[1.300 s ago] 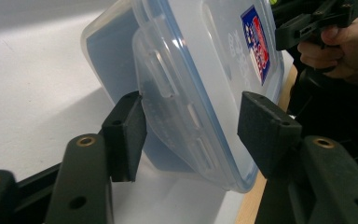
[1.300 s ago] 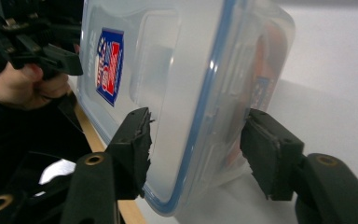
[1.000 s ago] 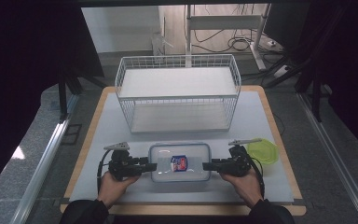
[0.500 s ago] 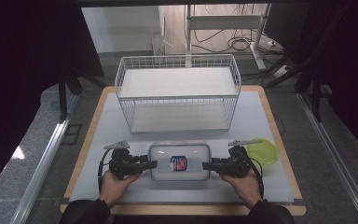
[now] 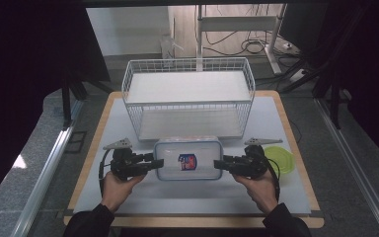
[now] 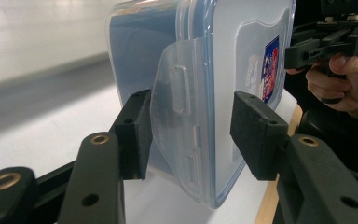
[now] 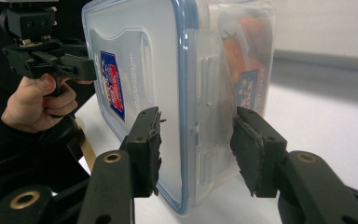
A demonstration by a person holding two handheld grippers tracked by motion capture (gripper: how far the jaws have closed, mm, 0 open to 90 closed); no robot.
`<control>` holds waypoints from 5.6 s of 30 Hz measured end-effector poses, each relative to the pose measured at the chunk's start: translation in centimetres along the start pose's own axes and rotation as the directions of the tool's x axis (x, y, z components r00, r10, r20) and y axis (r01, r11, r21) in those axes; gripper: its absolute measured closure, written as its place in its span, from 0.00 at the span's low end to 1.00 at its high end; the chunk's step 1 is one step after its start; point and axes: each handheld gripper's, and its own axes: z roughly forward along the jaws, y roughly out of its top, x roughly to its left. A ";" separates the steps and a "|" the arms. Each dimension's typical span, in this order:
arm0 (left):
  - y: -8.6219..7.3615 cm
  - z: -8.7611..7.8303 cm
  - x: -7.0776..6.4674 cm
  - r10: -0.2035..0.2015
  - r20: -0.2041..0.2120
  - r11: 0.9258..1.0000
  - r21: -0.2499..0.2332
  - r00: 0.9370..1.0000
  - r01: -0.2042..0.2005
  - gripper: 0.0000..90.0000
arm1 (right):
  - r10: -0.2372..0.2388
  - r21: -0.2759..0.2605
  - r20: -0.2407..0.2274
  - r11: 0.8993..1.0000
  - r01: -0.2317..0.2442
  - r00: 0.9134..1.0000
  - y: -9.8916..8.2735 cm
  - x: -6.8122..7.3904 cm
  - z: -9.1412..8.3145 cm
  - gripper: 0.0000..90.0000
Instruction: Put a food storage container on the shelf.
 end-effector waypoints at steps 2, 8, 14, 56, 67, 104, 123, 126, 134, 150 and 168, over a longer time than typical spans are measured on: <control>0.9 -0.4 0.0 0.007 -0.004 1.000 -0.011 1.000 -0.007 0.55 | -0.007 -0.008 -0.001 1.000 0.007 1.000 0.6 0.2 0.0 0.59; 3.1 -1.4 -0.5 0.037 -0.028 0.999 -0.027 0.999 -0.037 0.55 | -0.032 -0.023 -0.002 0.999 0.032 0.999 2.7 0.7 -0.2 0.59; 5.2 -2.1 -0.8 0.055 -0.046 0.998 -0.040 0.997 -0.057 0.55 | -0.041 -0.033 -0.002 0.999 0.041 0.999 4.6 1.1 -0.3 0.58; 19.8 -3.1 2.3 0.048 -0.039 0.990 -0.132 0.998 -0.053 0.55 | -0.075 -0.156 0.014 0.985 0.076 0.997 19.6 0.5 -1.1 0.58; 21.3 -1.4 3.9 0.013 -0.034 0.992 -0.126 0.999 -0.017 0.55 | -0.030 -0.161 0.020 0.986 0.033 0.999 21.3 -1.5 -0.6 0.58; 21.6 1.2 5.1 0.104 -0.172 0.993 -0.029 0.980 -0.111 0.38 | 0.060 -0.204 0.055 0.978 -0.048 0.997 21.3 -3.9 1.6 0.40; 19.7 0.4 5.3 0.123 -0.186 0.989 -0.061 0.975 -0.137 0.36 | -0.188 -0.154 0.259 0.960 0.233 0.947 17.7 0.8 -0.9 0.89; 19.5 0.2 5.3 0.122 -0.182 0.989 -0.066 0.976 -0.136 0.38 | -0.211 -0.125 0.211 0.962 0.241 0.954 16.5 1.3 -0.2 0.95; 19.4 0.4 5.0 0.132 -0.179 0.988 -0.061 0.975 -0.145 0.40 | -0.233 -0.080 0.260 0.962 0.261 0.937 16.5 1.4 2.2 0.96; 19.1 1.5 4.9 0.139 -0.187 0.989 -0.029 0.972 -0.147 0.53 | -0.152 -0.110 0.390 0.972 0.209 0.908 17.5 -1.9 1.0 0.99; 19.1 1.4 5.3 0.108 -0.217 0.992 -0.033 0.970 -0.118 0.63 | -0.147 -0.088 0.469 0.973 0.211 0.871 20.1 -2.3 3.3 1.00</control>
